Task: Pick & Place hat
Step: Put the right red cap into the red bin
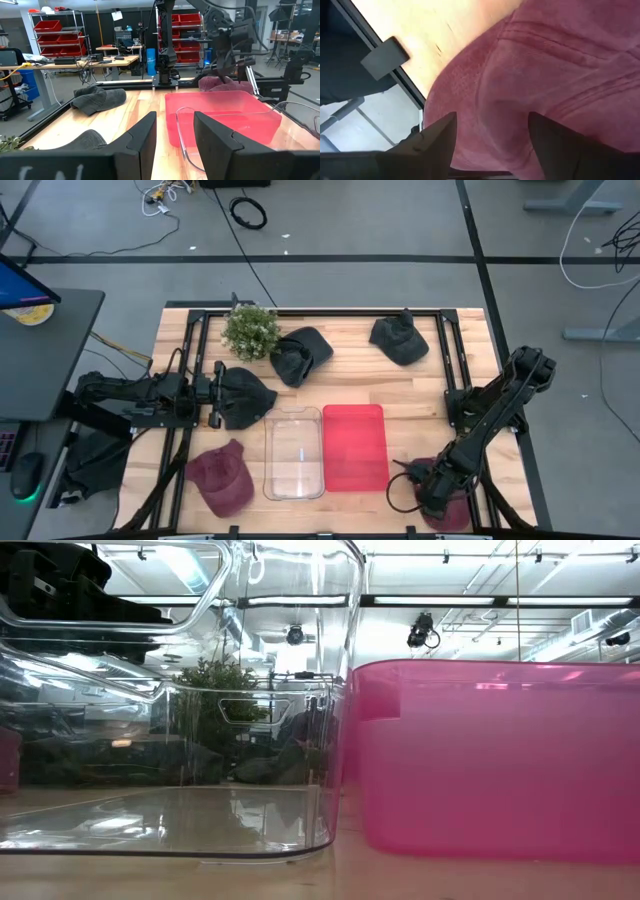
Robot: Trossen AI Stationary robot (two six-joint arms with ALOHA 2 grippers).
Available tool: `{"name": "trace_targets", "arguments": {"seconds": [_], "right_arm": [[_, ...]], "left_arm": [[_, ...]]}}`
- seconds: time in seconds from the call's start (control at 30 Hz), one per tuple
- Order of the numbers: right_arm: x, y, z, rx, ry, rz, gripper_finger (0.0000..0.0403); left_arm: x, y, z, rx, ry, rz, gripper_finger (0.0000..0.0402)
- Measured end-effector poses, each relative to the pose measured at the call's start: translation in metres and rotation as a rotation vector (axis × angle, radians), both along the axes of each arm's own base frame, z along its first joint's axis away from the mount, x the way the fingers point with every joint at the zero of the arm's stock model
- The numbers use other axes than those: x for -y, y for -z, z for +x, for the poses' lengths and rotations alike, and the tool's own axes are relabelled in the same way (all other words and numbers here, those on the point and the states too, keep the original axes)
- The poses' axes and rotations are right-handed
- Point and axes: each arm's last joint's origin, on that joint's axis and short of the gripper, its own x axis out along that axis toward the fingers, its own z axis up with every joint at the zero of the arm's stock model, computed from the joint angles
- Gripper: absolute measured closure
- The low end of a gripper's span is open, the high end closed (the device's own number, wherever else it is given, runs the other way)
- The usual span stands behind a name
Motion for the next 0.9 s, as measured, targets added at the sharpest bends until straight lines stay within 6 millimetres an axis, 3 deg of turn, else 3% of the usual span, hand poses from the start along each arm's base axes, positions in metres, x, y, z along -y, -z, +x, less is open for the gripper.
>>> {"name": "trace_targets", "arguments": {"seconds": [0.17, 0.23, 0.33, 0.37, 0.63, 0.9], "right_arm": [[0.004, 0.009, -0.005, -0.050, -0.003, 0.018, 0.0188], [0.004, 0.010, -0.004, -0.055, -0.001, 0.027, 0.0238], [0.006, 0.008, 0.000, -0.051, -0.021, 0.068, 0.0360], [0.006, 0.007, 0.001, -0.045, -0.028, 0.081, 0.0379], [0.027, -0.019, 0.008, 0.031, 0.020, 0.111, 0.0397], [0.059, -0.080, 0.007, 0.186, 0.161, 0.065, 0.0401]], "left_arm": [[0.000, 0.000, 0.000, 0.000, 0.000, 0.000, 0.0266], [0.000, 0.000, 0.000, 0.000, 0.000, 0.000, 0.0266], [0.000, 0.000, 0.000, -0.001, 0.000, 0.000, 0.0266], [0.000, 0.000, 0.000, 0.000, 0.000, 0.000, 0.0266], [0.000, 0.000, 0.000, 0.000, 0.000, 0.000, 0.0266], [0.000, 0.000, 0.000, 0.000, 0.000, 0.000, 0.0266]]}}
